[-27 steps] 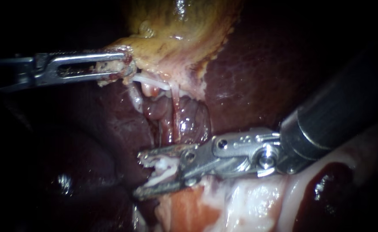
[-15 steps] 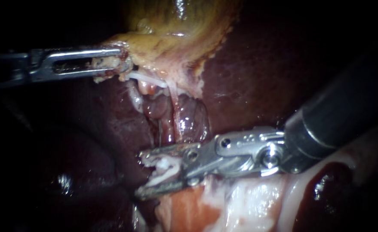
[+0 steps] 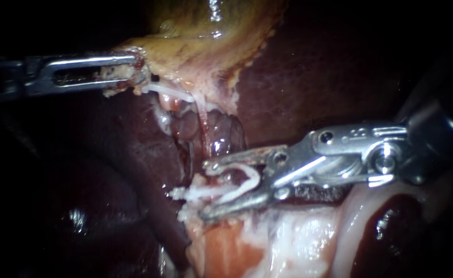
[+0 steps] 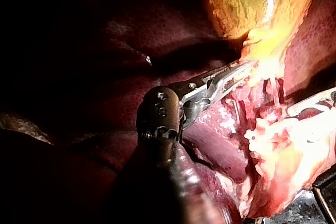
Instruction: Clipping second clip right tube
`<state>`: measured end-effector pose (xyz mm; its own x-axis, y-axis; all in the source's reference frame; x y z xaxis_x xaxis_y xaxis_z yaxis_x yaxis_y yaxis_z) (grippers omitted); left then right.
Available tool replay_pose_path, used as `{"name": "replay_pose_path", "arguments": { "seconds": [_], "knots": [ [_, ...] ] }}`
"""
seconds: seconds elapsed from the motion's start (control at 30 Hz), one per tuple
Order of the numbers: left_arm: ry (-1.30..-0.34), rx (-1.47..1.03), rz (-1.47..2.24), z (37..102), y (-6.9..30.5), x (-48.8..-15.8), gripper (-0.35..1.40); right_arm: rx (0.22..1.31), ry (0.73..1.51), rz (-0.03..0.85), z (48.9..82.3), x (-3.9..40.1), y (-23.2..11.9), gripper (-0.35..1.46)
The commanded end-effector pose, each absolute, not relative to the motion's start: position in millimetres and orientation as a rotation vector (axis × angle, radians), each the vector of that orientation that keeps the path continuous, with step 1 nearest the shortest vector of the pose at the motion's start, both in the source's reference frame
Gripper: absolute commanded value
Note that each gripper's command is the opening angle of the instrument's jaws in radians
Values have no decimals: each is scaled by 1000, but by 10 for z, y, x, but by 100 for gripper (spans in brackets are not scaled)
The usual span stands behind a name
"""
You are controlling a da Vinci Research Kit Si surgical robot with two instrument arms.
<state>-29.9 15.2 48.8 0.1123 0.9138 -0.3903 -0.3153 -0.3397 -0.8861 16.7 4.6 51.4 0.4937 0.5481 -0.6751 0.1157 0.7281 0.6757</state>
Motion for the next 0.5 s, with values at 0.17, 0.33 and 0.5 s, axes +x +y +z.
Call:
{"name": "replay_pose_path", "arguments": {
  "seconds": [0.17,0.33,0.5],
  "knots": [
    [-658,-1323,1465,486,152,-298,-35,739,1032,324,526,161,51,46],
    [-658,-1323,1465,485,152,-297,-35,759,1020,373,541,160,52,46],
    [-658,-1323,1465,485,152,-297,-35,776,1012,410,561,165,44,45]
  ]
}}
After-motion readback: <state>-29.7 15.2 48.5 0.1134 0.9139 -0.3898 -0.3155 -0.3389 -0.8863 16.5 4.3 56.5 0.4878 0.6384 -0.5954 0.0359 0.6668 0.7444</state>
